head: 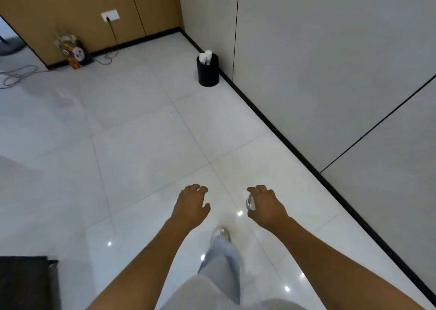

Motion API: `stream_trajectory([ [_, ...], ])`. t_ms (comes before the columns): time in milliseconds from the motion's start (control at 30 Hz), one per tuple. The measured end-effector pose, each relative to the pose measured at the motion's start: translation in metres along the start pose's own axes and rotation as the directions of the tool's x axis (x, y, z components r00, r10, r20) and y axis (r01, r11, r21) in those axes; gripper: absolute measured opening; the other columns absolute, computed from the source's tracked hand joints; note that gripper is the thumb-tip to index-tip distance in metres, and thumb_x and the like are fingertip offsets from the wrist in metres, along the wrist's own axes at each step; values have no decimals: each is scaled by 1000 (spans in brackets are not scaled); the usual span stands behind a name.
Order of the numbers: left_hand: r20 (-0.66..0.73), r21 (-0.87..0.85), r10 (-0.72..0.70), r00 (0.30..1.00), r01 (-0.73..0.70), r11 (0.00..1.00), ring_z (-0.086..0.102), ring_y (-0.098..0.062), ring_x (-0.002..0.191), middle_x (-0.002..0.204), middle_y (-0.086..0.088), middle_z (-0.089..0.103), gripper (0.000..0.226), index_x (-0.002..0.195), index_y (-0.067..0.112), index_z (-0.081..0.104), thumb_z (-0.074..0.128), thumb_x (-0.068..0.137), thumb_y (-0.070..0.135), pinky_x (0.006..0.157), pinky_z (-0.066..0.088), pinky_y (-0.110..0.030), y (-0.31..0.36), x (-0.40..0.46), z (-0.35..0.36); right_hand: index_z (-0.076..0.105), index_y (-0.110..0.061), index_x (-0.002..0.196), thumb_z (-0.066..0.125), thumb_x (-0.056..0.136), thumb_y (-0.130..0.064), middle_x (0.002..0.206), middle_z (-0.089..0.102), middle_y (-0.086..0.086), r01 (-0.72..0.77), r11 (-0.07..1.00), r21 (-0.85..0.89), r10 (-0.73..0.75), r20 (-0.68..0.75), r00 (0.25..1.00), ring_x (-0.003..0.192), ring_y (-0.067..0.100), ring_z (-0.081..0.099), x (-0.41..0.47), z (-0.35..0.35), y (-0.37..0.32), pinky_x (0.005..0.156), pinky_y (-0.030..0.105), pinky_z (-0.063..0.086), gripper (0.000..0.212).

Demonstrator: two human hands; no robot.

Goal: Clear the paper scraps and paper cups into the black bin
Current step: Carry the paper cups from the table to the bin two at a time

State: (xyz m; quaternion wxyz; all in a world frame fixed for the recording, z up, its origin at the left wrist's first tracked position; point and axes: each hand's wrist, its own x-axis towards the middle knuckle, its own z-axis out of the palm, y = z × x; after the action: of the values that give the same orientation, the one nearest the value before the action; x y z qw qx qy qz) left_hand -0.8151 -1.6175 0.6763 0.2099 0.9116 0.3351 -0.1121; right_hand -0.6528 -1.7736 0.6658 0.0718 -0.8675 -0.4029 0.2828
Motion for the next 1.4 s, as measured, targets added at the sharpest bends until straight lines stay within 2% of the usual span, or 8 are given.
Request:
stream_trajectory([
  [200, -21, 20, 4, 1000, -3, 1000, 33, -21, 134, 144, -4, 41, 48, 140, 17, 41, 50, 95, 31, 110, 27, -29, -11, 145, -73, 33, -24, 145, 62, 86, -24, 146, 32, 0, -6, 1000, 14, 7, -20, 1000, 128, 23, 35, 137, -76, -11, 90, 36, 50, 65],
  [433, 20, 17, -16, 1000, 16, 1000, 34, -22, 133, 143, -5, 42, 48, 140, 17, 41, 50, 95, 32, 110, 29, -30, 2, 296, -128, 33, -23, 145, 60, 85, -21, 146, 32, 1, -13, 999, 51, 12, 18, 1000, 129, 24, 35, 278, -153, 3, 91, 34, 48, 66],
  [700, 15, -29, -40, 999, 40, 999, 32, -21, 135, 145, -4, 39, 48, 140, 18, 40, 49, 95, 32, 111, 28, -29, 38, 497, -192, 31, -23, 146, 58, 86, -20, 145, 33, 1, 11, 1000, -10, -11, 36, 999, 128, 25, 35, 466, -265, 33, 92, 36, 48, 65],
  [833, -39, -53, -73, 997, 70, 996, 34, -20, 135, 146, -3, 40, 48, 140, 19, 41, 50, 95, 32, 112, 29, -29, 37, 575, -228, 32, -22, 146, 60, 87, -21, 146, 33, 1, 22, 998, -52, -19, 52, 998, 128, 25, 36, 551, -319, 30, 95, 36, 48, 65],
  [1033, -48, -61, -143, 989, 140, 988, 34, -19, 134, 144, -2, 42, 47, 139, 18, 42, 51, 94, 33, 111, 28, -28, 1, 681, -273, 32, -23, 146, 59, 86, -20, 147, 32, 1, 65, 995, -75, -56, 116, 992, 129, 25, 36, 676, -366, 1, 98, 36, 46, 65],
  [1400, -86, -37, -144, 986, 141, 989, 36, -20, 132, 141, -3, 44, 48, 138, 17, 44, 52, 94, 32, 111, 29, -30, -100, 908, -399, 34, -23, 144, 61, 86, -22, 145, 32, 1, 100, 993, -56, -96, 66, 993, 127, 25, 35, 923, -456, -99, 93, 36, 48, 65],
])
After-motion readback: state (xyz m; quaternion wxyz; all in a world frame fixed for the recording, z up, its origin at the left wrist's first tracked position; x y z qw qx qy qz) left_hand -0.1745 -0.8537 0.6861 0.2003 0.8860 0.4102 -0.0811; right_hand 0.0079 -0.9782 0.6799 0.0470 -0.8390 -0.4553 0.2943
